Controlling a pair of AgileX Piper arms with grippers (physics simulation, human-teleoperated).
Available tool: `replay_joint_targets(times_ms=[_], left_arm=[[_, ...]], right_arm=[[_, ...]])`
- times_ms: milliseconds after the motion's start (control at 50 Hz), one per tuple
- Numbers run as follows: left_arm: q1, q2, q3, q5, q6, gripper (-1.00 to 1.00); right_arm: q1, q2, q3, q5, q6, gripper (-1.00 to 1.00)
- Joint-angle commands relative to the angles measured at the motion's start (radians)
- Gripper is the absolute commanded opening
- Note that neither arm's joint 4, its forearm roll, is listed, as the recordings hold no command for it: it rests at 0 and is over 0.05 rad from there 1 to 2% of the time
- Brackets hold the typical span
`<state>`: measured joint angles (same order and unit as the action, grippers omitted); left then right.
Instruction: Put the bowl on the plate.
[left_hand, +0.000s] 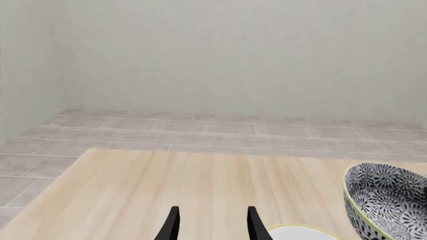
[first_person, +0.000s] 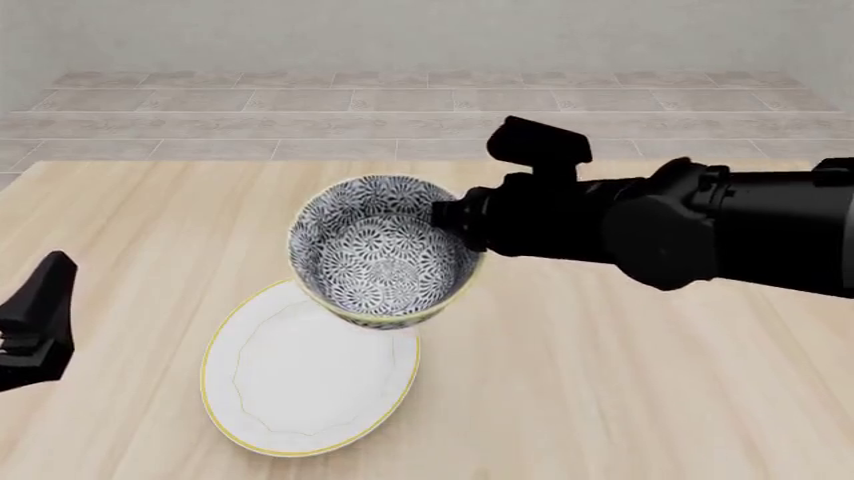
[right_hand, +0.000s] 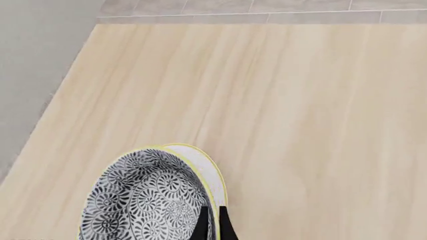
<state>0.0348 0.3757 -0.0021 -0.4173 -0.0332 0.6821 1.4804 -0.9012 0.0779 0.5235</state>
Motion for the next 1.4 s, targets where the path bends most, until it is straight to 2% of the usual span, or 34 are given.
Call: replay_joint_targets(times_ms=[20,580,1120,1400], left_arm=[[0.005,0.01,-0.002,-0.011,-0.004,1.0],[0.005,-0.068,0.0,0.068,-0.005,1.0],[0.006,-0.069,0.001,0.074,0.0,1.0],[0.007,-0.075,0.001,0.079,0.001,1.0]], right_arm=[[0.035,0.057,-0.078,0.003,0.009,-1.0],[0.083,0.185,-0.203,0.013,0.007,-1.0],[0.151,0.246,-0.173,-0.074,0.074,-1.0],[0.154,0.306,-0.164,-0.099,0.072,-1.0]])
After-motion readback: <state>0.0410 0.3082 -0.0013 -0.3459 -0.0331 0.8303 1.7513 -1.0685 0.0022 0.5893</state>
